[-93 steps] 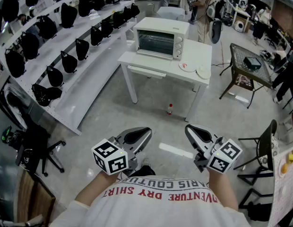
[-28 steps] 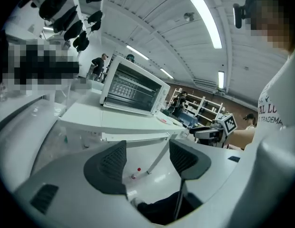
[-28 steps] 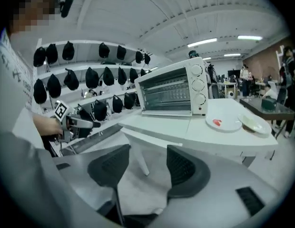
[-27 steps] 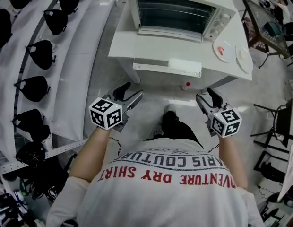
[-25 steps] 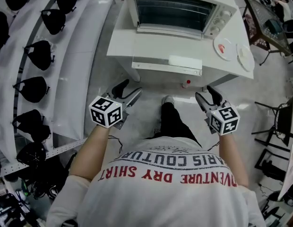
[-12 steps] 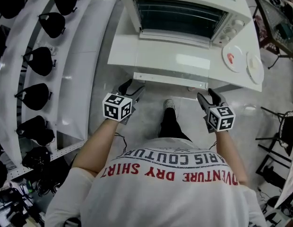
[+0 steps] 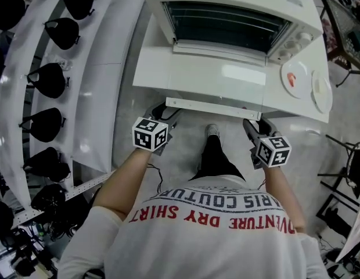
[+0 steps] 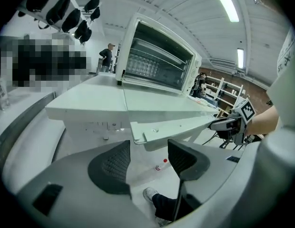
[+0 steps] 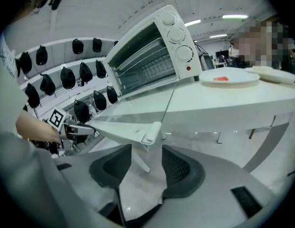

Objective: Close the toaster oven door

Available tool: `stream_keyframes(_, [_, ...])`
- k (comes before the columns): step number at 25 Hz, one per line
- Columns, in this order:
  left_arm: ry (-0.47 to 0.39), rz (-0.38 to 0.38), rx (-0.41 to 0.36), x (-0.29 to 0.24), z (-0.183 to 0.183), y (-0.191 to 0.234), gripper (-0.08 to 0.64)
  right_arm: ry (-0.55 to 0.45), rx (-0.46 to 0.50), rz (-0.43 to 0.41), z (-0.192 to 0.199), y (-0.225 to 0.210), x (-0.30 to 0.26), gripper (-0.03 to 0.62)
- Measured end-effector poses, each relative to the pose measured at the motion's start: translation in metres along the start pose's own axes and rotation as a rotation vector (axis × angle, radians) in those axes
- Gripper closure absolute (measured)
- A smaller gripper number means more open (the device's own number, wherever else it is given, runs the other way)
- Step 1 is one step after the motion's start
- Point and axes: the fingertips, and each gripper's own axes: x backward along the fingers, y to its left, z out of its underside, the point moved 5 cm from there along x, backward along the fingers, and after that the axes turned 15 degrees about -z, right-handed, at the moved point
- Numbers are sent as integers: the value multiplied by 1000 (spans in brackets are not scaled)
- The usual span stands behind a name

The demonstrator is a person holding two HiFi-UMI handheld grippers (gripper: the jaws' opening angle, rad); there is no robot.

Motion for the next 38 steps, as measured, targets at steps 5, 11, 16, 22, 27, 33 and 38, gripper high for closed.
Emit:
stream_keyframes(5, [4, 16, -10, -3, -4, -1, 319, -28, -28, -12, -6, 3, -7, 420])
stream_keyframes(11, [8, 29, -17, -3, -3, -4, 345, 8, 24, -11, -8, 4, -7, 436])
stream_keyframes(16, [5, 28, -10, 0, -5, -3, 348, 11, 31, -16, -9, 8, -8, 451])
stream_keyframes(22, [9, 32, -3, 2, -8, -4, 348, 9, 26, -24, -13, 8, -5, 459])
stream_keyframes(27, [9, 31, 5, 8, -12, -5, 348, 1, 31, -19, -15, 13, 0, 466])
stream_keyframes(33, [-11, 26, 22, 16, -21, -6, 350, -20, 41, -14, -23, 19, 7, 476])
stream_keyframes(38, [-41, 28, 37, 27, -31, -8, 356, -28, 60, -12, -31, 27, 14, 486])
